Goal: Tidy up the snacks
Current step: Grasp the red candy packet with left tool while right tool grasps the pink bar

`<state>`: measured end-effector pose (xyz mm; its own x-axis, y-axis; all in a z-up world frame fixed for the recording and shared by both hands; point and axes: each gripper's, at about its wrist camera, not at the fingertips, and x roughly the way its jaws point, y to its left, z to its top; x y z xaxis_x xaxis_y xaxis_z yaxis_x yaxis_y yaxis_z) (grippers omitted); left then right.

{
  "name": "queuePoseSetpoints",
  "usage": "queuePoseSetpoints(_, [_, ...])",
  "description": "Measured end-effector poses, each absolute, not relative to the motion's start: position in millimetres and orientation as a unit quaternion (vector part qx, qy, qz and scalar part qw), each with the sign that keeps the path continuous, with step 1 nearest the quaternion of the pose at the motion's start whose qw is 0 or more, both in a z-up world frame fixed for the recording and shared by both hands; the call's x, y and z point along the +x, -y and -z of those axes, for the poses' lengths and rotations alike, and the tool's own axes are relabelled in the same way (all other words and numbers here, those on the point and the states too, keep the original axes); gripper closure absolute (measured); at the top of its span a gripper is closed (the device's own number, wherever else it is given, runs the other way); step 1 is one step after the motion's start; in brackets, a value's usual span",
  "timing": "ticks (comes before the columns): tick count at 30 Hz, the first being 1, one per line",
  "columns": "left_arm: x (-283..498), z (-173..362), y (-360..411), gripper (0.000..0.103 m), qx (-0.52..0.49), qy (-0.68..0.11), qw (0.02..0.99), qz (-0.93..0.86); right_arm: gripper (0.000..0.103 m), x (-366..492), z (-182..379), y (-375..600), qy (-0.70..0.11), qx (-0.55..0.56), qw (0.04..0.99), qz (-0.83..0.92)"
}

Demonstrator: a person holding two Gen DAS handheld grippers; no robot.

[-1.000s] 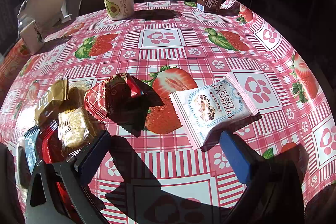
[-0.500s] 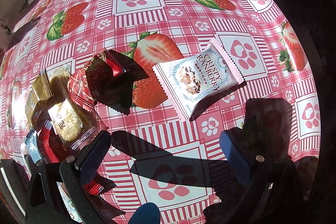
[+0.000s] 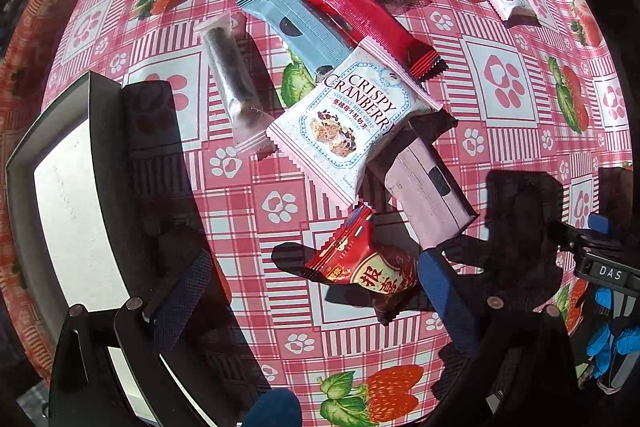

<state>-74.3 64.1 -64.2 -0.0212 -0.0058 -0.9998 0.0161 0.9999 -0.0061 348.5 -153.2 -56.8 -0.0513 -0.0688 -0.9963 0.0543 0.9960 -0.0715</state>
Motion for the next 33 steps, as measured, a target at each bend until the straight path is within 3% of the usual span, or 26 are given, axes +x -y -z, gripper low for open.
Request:
queuePoseSetpoints(11, [-61, 97, -64, 0.000, -0.016, -0.716, 0.698, -0.022, 0.000, 330, 54, 161, -0.716, 0.009, 0.698, 0.024])
queuePoseSetpoints(17, [-74, 103, -65, 0.000, -0.022, -0.698, 0.715, -0.023, 0.000, 362, 56, 157, -0.741, 0.008, 0.671, 0.028])
queuePoseSetpoints(32, [-94, 100, -109, 0.000, 0.019, -0.725, 0.688, 0.002, 0.000, 385, 24, 0, -0.712, -0.059, 0.686, -0.139])
queuePoseSetpoints(33, [-99, 100, -105, 0.000, 0.029, -0.723, 0.691, 0.003, 0.008, 380, 23, -7, -0.712, -0.072, 0.684, -0.144])
